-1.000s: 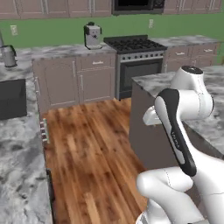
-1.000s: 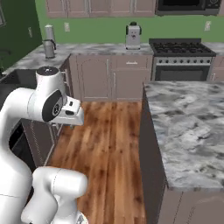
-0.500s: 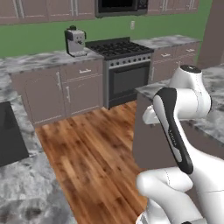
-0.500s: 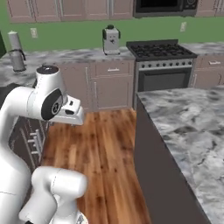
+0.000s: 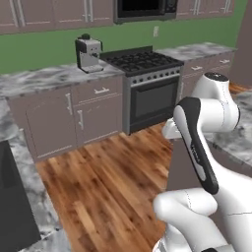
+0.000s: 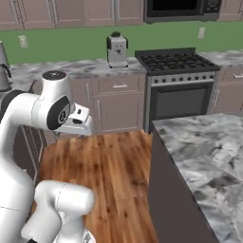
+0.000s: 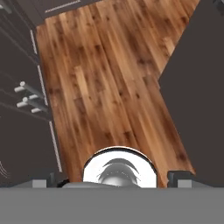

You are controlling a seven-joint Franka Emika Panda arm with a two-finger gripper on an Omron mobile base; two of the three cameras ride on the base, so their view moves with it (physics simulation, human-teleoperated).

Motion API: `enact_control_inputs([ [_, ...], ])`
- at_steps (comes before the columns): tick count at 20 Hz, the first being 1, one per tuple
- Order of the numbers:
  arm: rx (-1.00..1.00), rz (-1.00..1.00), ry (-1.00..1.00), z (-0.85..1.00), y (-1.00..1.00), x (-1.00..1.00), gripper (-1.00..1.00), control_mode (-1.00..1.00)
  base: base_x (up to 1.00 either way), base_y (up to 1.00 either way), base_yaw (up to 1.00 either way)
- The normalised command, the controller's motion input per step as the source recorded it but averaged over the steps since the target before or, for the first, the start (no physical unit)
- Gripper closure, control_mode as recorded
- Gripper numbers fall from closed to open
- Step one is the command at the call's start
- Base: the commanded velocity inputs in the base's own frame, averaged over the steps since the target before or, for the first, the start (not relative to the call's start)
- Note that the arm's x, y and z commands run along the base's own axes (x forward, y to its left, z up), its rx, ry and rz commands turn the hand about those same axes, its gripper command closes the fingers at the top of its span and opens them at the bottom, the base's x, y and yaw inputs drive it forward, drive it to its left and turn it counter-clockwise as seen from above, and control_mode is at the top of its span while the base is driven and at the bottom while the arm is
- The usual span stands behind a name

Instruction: Navigate to the stove.

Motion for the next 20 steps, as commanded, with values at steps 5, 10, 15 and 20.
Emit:
enact_control_inputs([
  [5,0.00,0.00,0.00,0.00,0.00,0.00,-1.00,1.00,1.00,0.00,-0.10],
  [10,0.00,0.00,0.00,0.00,0.00,0.00,-1.00,1.00,1.00,0.00,-0.03],
  [15,0.00,0.00,0.00,0.00,0.00,0.00,-1.00,1.00,1.00,0.00,0.00],
  [20,0.00,0.00,0.00,0.00,0.00,0.00,-1.00,1.00,1.00,0.00,-0.02],
])
